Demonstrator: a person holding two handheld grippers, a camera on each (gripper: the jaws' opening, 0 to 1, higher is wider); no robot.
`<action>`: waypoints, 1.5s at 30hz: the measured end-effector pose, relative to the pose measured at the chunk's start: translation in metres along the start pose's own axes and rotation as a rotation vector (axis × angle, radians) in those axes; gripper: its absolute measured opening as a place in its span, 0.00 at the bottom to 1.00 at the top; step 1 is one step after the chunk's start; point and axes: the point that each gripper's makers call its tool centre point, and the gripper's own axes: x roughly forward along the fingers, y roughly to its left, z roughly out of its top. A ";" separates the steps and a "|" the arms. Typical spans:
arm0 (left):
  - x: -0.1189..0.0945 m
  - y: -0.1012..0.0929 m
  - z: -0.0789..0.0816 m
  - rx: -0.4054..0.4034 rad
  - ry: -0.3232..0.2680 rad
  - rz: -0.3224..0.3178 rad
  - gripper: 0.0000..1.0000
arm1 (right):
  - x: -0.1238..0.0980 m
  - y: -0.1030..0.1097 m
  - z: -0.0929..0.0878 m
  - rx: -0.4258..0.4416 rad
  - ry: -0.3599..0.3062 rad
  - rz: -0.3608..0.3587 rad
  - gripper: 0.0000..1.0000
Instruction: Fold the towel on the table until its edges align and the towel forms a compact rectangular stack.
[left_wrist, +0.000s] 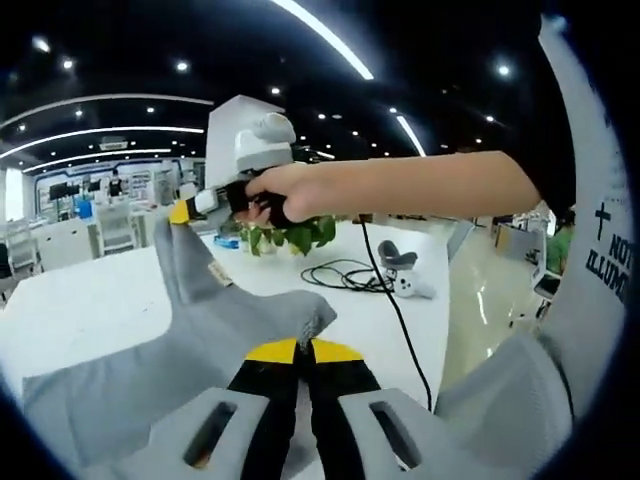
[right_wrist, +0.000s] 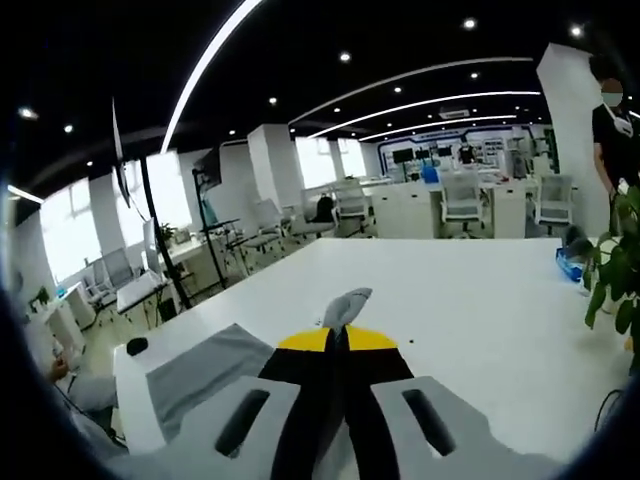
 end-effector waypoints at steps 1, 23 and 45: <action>-0.003 0.002 0.000 0.004 0.000 0.006 0.02 | 0.001 0.002 0.000 -0.002 0.000 0.002 0.01; -0.102 0.077 0.010 -0.012 -0.066 0.184 0.02 | 0.063 0.089 0.024 0.014 -0.033 0.074 0.01; -0.171 0.137 -0.012 -0.073 -0.096 0.325 0.02 | 0.122 0.169 0.012 0.023 0.015 0.157 0.01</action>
